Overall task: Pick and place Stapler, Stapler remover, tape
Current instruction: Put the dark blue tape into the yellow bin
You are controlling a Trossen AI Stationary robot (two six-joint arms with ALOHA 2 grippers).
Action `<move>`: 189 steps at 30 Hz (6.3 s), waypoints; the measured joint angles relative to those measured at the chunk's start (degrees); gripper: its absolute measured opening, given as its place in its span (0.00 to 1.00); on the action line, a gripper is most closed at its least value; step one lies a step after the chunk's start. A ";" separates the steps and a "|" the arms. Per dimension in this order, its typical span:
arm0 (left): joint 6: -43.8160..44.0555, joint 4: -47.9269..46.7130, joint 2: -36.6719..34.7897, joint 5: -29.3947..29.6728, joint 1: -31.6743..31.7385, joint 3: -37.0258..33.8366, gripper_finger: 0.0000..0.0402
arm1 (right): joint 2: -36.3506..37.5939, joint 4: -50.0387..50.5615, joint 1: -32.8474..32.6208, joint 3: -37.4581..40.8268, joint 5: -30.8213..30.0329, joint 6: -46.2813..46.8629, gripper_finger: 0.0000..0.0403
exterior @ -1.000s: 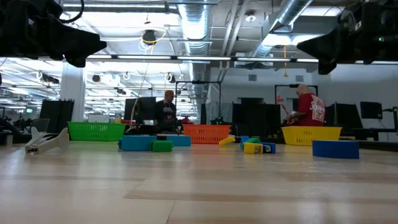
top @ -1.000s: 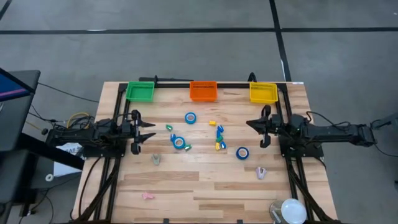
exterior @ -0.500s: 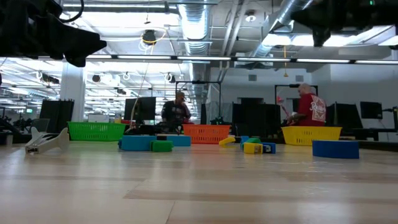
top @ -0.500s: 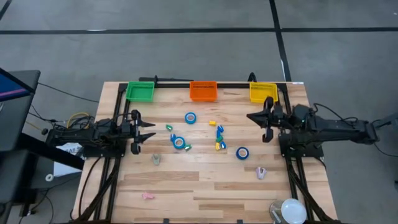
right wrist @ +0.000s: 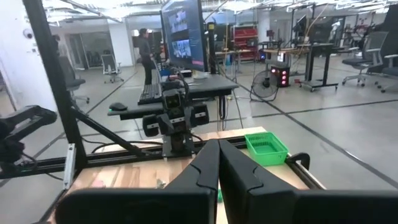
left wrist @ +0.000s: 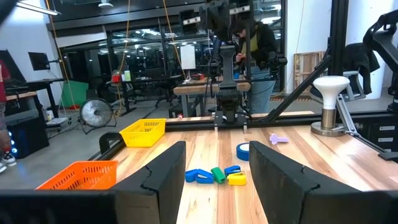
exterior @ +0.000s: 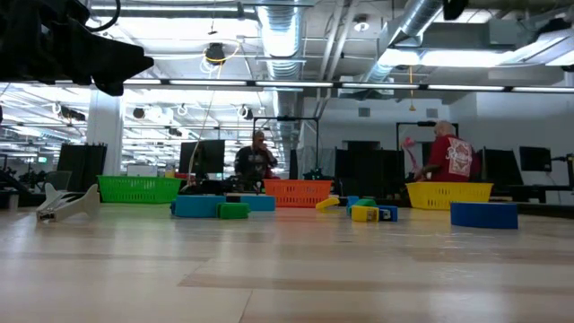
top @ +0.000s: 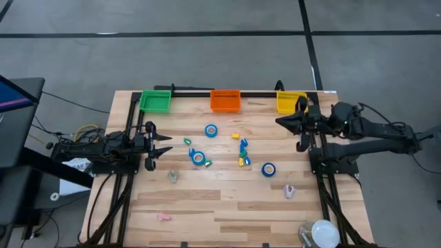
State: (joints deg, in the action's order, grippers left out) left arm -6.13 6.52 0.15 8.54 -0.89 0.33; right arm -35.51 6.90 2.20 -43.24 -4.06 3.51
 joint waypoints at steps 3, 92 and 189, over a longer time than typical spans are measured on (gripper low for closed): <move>0.00 -0.01 -0.01 0.00 0.00 0.00 0.42 | -1.62 4.74 -0.62 -4.37 0.00 0.00 0.00; 0.00 0.60 0.00 0.00 0.00 0.00 0.42 | -37.87 42.27 -2.46 -10.69 5.10 5.57 0.39; 0.00 1.70 -0.01 0.00 -0.02 -0.01 0.42 | -56.75 34.83 -4.34 -4.61 7.21 -11.58 0.31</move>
State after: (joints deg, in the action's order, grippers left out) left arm -6.13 8.23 0.14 8.53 -0.91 0.33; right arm -92.27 41.74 -2.13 -47.86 3.15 -8.08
